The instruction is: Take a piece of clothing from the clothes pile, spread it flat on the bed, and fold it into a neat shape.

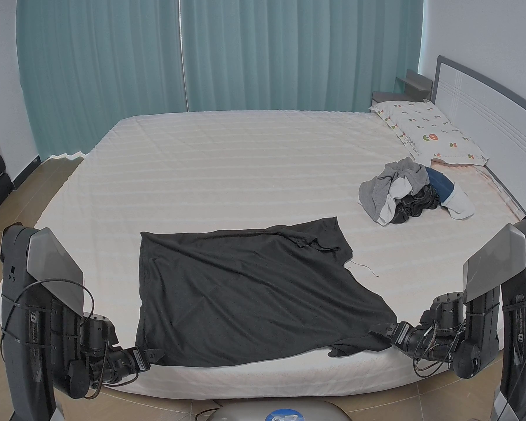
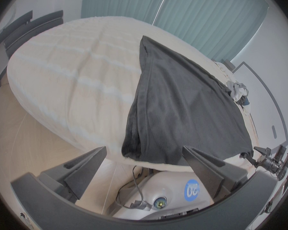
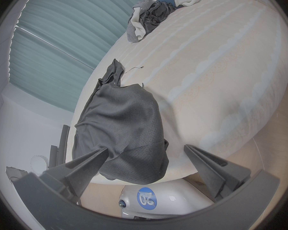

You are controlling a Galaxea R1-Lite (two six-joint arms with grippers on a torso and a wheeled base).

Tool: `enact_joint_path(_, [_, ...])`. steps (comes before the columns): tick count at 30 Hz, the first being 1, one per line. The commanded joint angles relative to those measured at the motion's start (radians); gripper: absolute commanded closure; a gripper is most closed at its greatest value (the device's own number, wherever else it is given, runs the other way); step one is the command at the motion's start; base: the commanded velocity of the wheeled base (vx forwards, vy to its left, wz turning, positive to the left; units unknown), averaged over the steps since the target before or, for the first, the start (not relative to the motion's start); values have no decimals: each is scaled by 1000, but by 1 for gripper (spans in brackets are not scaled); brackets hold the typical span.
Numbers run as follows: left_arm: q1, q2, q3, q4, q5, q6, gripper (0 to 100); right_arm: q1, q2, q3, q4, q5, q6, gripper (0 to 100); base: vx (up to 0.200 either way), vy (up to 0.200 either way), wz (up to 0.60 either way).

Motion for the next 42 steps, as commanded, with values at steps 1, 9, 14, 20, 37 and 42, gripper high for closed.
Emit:
enact_joint_path(1, [12,9,44,-14,-36,-1,0,1,1,0,-2,0,0,0,0,0,0])
enact_joint_path(9, [23,8,-6,-14,-44,-2,0,1,1,0,-2,0,-5,0,0,0,0])
enact_joint_path(14, [23,9,-18,-14,-45,7,0,1,1,0,-2,0,-6,0,0,0,0])
enact_joint_path(20, [18,17,-38,-14,-44,8,100,1,1,-2,-2,0,-6,0,0,0,0])
enact_joint_path(37, [102,-52,44,-13,-7,-4,100,-1,0,0,-1,0,-17,0,0,0,0])
enact_joint_path(42, [116,-69,44,-13,24,4,100,-1,-3,-3,-2,2,-17,0,0,0,0])
